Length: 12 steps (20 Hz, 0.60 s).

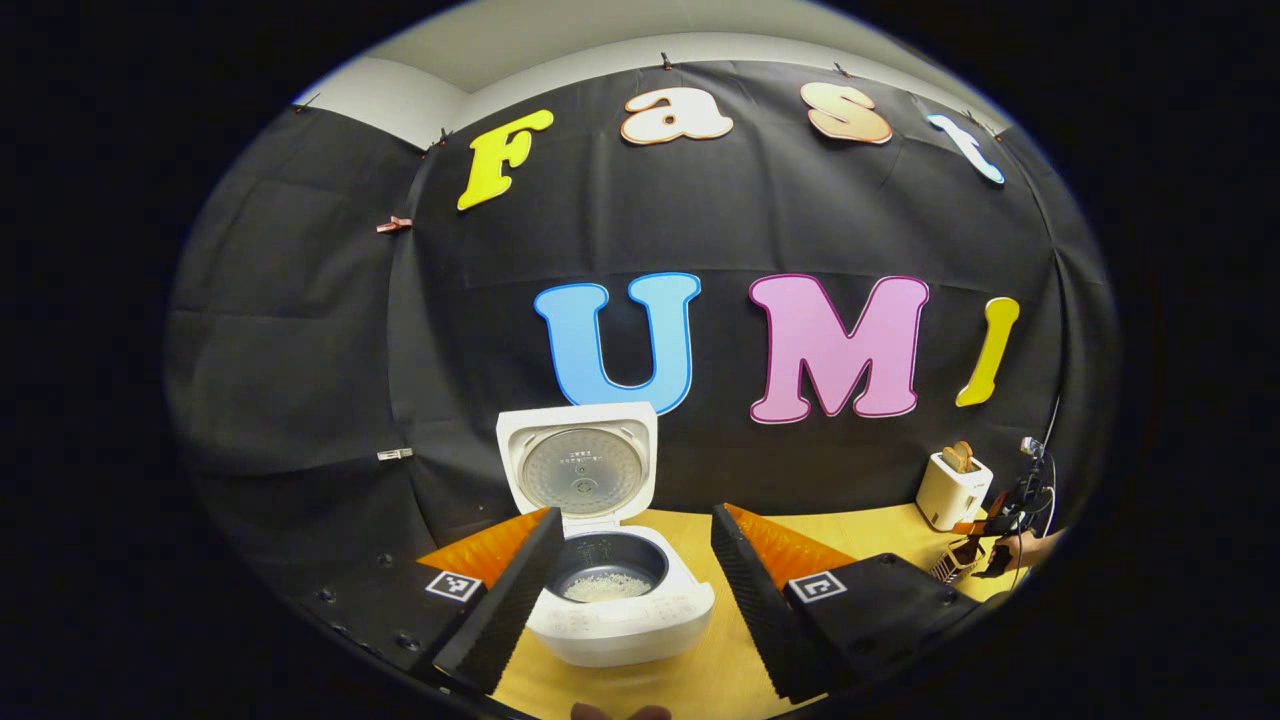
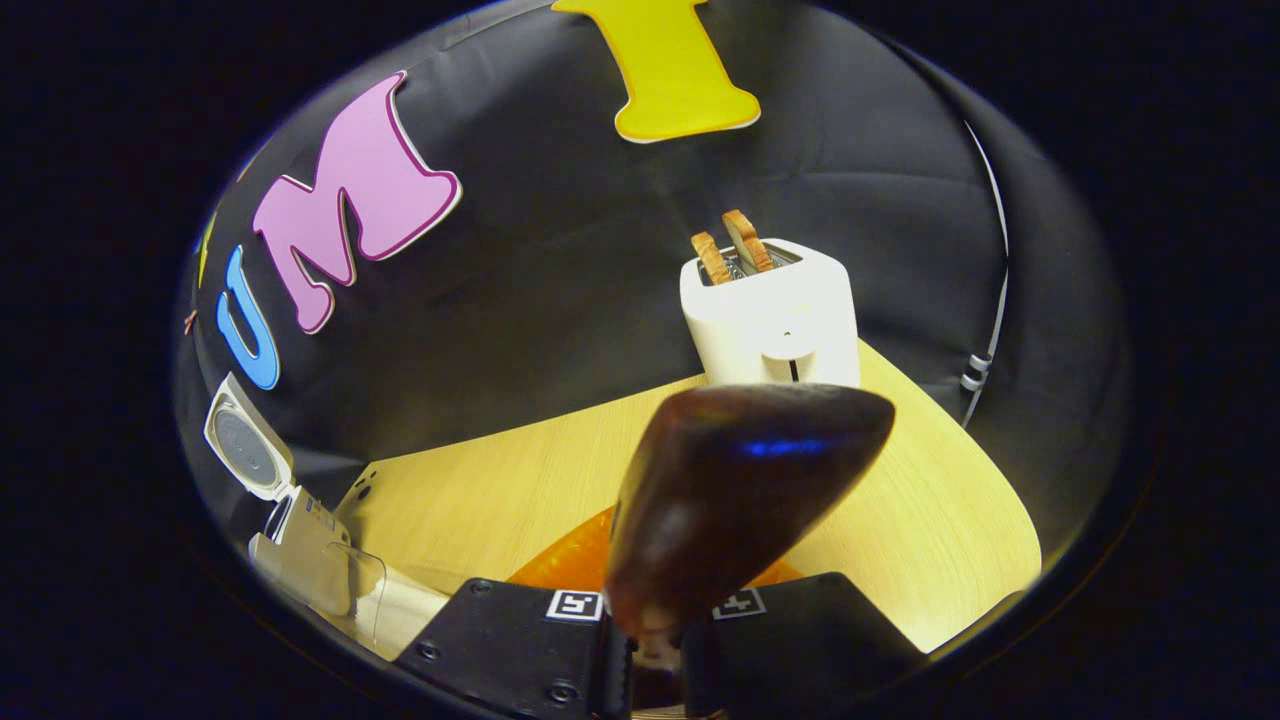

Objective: Close the left gripper, press the button to open the rice cooker; take a wooden spoon from the chopstick holder with the right hand, scoop a spoonful of rice and pour it into the rice cooker, then put the wooden spoon back into the chopstick holder.

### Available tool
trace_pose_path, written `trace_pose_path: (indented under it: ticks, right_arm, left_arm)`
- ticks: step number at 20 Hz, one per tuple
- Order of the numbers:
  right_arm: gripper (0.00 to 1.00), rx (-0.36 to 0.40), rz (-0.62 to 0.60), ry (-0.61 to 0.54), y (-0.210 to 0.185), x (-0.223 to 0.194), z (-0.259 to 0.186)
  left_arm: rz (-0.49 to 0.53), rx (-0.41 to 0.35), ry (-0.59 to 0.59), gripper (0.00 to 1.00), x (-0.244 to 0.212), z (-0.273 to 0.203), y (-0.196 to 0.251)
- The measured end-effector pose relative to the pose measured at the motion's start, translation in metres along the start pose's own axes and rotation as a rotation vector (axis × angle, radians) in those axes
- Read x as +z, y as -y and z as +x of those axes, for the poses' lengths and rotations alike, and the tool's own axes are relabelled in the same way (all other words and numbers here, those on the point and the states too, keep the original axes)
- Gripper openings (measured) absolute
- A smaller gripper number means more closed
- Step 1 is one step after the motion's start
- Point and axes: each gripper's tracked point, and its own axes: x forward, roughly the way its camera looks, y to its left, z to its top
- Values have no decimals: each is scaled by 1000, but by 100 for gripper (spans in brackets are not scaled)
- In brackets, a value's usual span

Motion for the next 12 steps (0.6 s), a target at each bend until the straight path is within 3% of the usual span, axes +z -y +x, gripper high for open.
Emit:
trace_pose_path:
  ticks: [3, 5, 6, 7, 10, 11, 12]
  right_arm:
    - [16, -9, 20, 19, 5, 7, -4]
    - [29, -23, 43, 24, 10, 10, -6]
    - [52, -28, 54, 21, 11, 10, -7]
    - [52, -31, 64, 18, 12, 10, -7]
    - [76, -32, 81, 12, 15, 12, -14]
    - [65, -35, 82, 18, 15, 15, -18]
    - [83, -35, 89, 27, 15, 19, -23]
  left_arm:
    - [1, -3, 1, 95, 1, 0, 2]
    - [-1, -8, 3, 95, 2, 0, 3]
    - [-2, -10, 4, 96, 2, 1, 4]
    - [-3, -13, 6, 96, 3, 1, 4]
    - [-2, -21, 14, 95, 6, 3, 5]
    - [-4, -25, 17, 95, 7, 5, 5]
    - [-8, -29, 19, 95, 7, 6, 5]
